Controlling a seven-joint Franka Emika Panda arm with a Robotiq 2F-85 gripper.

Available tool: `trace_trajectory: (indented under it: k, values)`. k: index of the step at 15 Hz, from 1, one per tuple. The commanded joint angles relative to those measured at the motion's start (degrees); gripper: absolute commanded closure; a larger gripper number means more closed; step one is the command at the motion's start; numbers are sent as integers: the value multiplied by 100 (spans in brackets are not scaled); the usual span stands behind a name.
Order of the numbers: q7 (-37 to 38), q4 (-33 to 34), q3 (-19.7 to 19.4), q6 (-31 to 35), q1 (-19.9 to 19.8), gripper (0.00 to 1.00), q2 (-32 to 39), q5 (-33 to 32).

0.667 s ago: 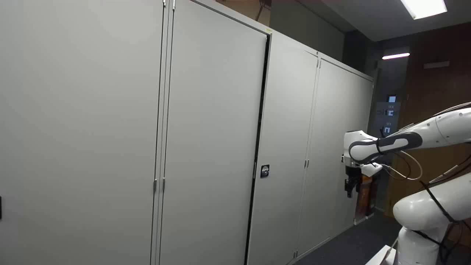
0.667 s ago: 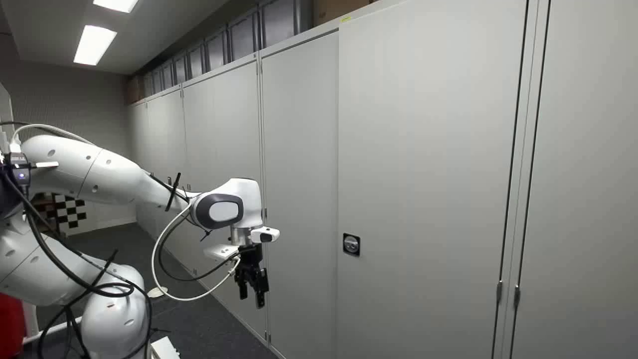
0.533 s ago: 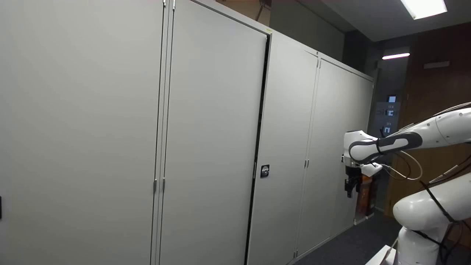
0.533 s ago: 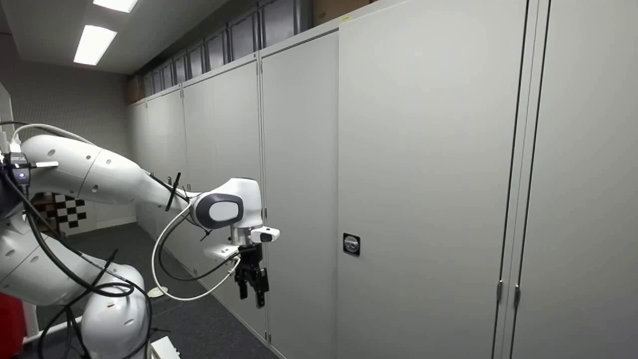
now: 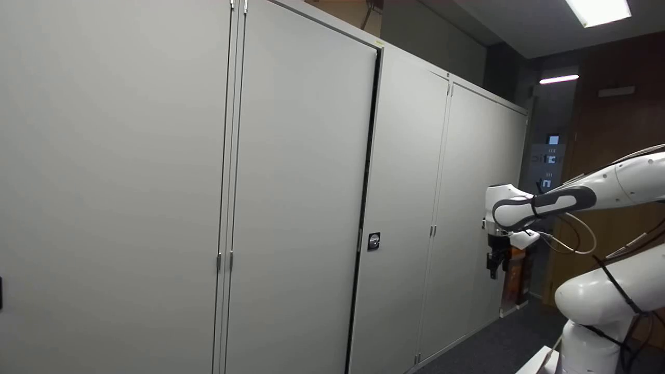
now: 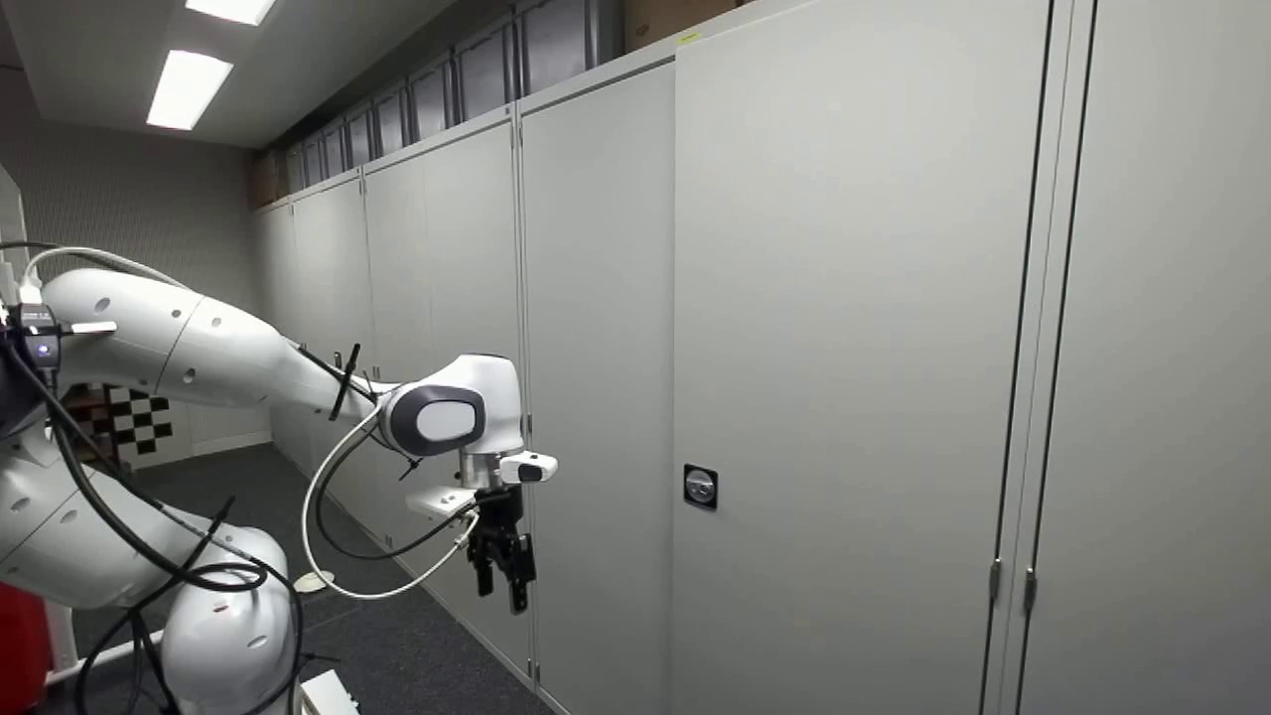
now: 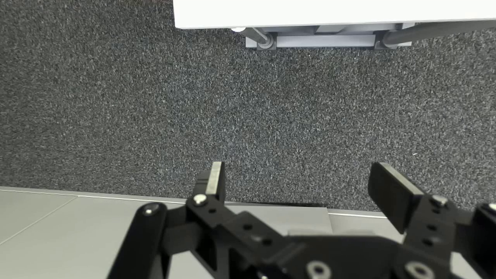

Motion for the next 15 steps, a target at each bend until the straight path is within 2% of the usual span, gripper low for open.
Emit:
trace_trajectory:
  k: [1, 9, 15]
  values:
    - [271, 56, 57, 118, 26, 0, 111, -15]
    - [864, 381, 219, 739, 106, 0, 663, 115]
    - [1021, 691, 293, 1151, 117, 0, 1096, 176]
